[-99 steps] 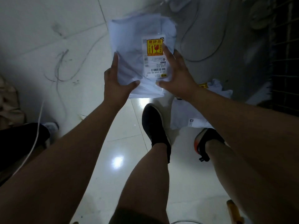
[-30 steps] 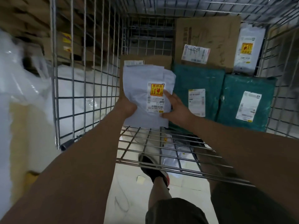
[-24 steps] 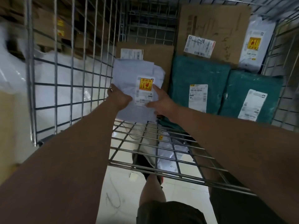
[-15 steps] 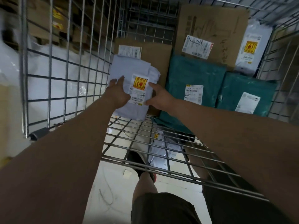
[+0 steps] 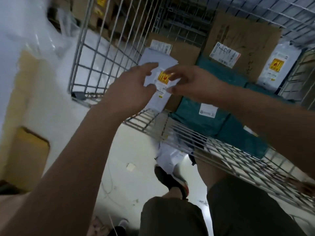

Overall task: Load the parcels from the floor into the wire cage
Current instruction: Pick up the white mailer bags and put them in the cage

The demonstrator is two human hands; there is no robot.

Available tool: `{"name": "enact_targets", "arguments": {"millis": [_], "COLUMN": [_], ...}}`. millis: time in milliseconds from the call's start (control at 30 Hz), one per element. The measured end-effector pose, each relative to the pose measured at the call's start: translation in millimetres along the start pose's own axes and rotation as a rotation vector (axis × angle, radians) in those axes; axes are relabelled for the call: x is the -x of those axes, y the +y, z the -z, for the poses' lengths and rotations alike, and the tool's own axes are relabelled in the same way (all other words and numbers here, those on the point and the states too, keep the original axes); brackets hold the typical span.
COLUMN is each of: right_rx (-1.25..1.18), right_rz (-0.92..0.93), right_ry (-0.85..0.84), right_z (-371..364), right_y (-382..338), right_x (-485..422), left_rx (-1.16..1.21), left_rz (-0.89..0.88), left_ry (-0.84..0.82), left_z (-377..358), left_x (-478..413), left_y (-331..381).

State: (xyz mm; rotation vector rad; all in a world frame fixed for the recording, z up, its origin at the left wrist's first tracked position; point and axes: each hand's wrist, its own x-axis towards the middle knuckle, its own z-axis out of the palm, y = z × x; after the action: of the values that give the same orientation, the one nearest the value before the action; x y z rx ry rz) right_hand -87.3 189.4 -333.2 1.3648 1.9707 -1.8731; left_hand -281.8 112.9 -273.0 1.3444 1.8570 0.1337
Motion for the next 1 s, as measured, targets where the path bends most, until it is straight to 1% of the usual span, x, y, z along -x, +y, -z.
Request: {"name": "enact_targets", "arguments": {"millis": [67, 100, 267, 367, 433, 533, 633, 700, 800, 900, 1000], "right_rx": [0.029, 0.053, 0.211, 0.267, 0.245, 0.217, 0.206, 0.272, 0.508, 0.738, 1.039], "right_rz": [0.040, 0.068, 0.158, 0.147, 0.129, 0.112, 0.019, -0.032, -0.079, -0.089, -0.050], "right_ry": [0.007, 0.014, 0.009, 0.018, 0.023, 0.031, 0.015, -0.006, -0.063, -0.101, -0.181], "right_z": [-7, -13, -65, -101, -130, -178, -225, -251, -281, -308, -338], "right_y": [-26, -38, -77, -90, -93, -80, -33, 12, 95, 185, 271], "right_x": [30, 46, 115, 154, 180, 207, 212, 205, 185, 151, 103], "left_rx": [0.158, 0.200, 0.328, 0.361, 0.366, 0.376, 0.433, 0.447, 0.473, 0.473, 0.436], "left_rz": [-0.031, -0.040, -0.078, -0.087, -0.076, 0.008, 0.144, 0.228, 0.351, 0.450, 0.482], "left_ry": [0.109, 0.143, 0.253, 0.293, 0.304, 0.273, 0.218, 0.192, 0.154, 0.047, -0.023], "left_z": [-3, -6, -21, -32, -43, -75, -124, -164, -236, -320, -402], "left_x": [40, 59, 146, 193, 223, 263, 293, 304, 302, 280, 245], "left_y": [8, 11, -3, -28, -49, -92, -139, -172, -219, -262, -299]}}
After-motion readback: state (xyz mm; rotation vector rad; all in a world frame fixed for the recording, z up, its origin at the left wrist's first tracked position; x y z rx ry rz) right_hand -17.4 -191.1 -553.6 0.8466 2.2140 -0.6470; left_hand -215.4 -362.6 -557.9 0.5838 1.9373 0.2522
